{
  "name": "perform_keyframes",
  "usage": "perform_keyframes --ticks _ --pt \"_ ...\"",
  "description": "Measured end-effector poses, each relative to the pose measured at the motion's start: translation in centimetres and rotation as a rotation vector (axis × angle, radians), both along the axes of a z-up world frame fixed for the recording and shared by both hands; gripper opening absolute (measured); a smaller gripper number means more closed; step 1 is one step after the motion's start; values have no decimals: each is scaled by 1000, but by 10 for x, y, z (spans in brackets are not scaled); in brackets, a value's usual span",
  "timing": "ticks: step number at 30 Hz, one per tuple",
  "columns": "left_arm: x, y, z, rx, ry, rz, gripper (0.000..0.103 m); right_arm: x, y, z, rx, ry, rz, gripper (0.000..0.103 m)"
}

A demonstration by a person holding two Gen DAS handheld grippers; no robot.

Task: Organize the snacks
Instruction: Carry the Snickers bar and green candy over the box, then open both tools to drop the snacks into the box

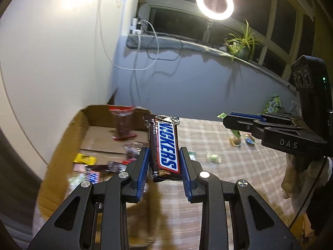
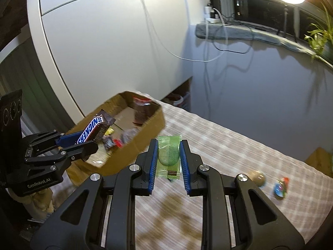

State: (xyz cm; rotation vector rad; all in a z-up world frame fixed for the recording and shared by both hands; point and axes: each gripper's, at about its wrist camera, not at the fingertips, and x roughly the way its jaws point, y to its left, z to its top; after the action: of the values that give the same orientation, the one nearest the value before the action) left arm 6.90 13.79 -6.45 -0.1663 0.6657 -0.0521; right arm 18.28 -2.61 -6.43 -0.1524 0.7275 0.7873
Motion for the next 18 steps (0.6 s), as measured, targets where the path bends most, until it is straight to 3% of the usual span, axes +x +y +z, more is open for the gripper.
perform_keyframes --ticks 18 --pt "0 55 -8 11 17 89 28 4 102 -4 -14 6 120 22"
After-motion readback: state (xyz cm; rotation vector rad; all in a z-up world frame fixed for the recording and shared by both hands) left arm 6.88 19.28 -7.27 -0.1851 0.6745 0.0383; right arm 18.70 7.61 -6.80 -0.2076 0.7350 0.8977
